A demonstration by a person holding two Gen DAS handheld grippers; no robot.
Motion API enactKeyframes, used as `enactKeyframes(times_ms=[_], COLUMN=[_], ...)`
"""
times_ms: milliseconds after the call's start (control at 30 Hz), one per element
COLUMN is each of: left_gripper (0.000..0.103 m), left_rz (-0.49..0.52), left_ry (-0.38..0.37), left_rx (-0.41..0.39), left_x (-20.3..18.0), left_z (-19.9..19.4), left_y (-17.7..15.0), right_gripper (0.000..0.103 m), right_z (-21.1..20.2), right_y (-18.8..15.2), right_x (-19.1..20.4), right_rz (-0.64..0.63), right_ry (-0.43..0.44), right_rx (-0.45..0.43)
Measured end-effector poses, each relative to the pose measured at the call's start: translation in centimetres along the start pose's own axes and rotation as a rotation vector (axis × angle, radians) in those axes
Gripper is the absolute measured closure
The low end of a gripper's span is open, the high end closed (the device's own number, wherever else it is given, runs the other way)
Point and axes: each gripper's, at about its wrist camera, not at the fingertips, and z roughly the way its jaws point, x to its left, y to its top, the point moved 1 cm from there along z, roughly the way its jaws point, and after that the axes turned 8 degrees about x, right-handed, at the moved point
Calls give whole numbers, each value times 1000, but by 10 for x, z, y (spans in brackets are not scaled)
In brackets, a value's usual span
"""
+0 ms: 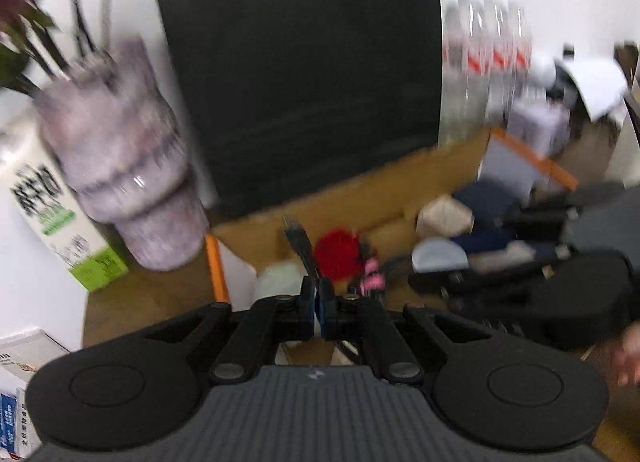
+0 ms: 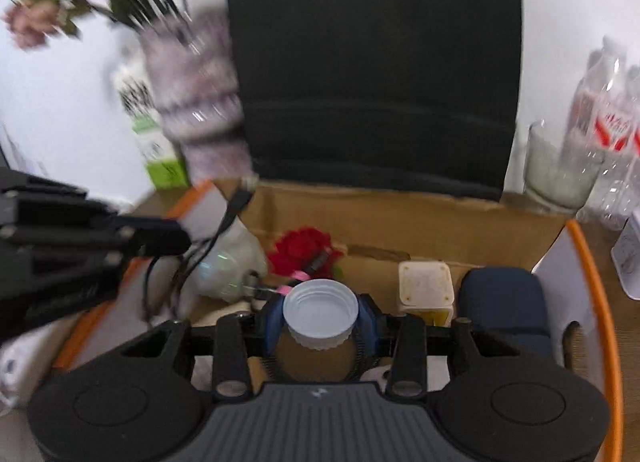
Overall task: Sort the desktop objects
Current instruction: 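Drop the black cable into the box with the left tool while the right tool drops the white cap there, then move both tools back toward the lavender pouch and white containers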
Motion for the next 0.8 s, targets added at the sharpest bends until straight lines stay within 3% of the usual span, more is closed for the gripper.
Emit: enactKeyframes(times_ms=[133,167,367,533,600,700,800], left_gripper=[97,97,91,65,49,31,19], left_rz=[-2,-19,-92,-127,-156,-204,-221], left_ry=[2,7,18,38,50,66,112], left_rx=[74,77,34,8,4,-20,-82], left_x=[3,5,14,11,8,-4,-27], left_z=[25,27,-1,-35,-49,-72,-98], left_y=[-3,-3,1,-5,-11,-31,-59], right_gripper=[61,52,50,50,49,47,44], right_z=[14,14,-9,-43,-61,-91,-118], right_y=[6,6,9,4,-3,-26,-59], right_x=[-5,-7,-18,-16,-14,-14,-11], right_rz=[44,52,69,58,44,29,26], right_ry=[27,36,45,42,41,18,7], right_rx=[57,61,31,8,-5,-39,-82])
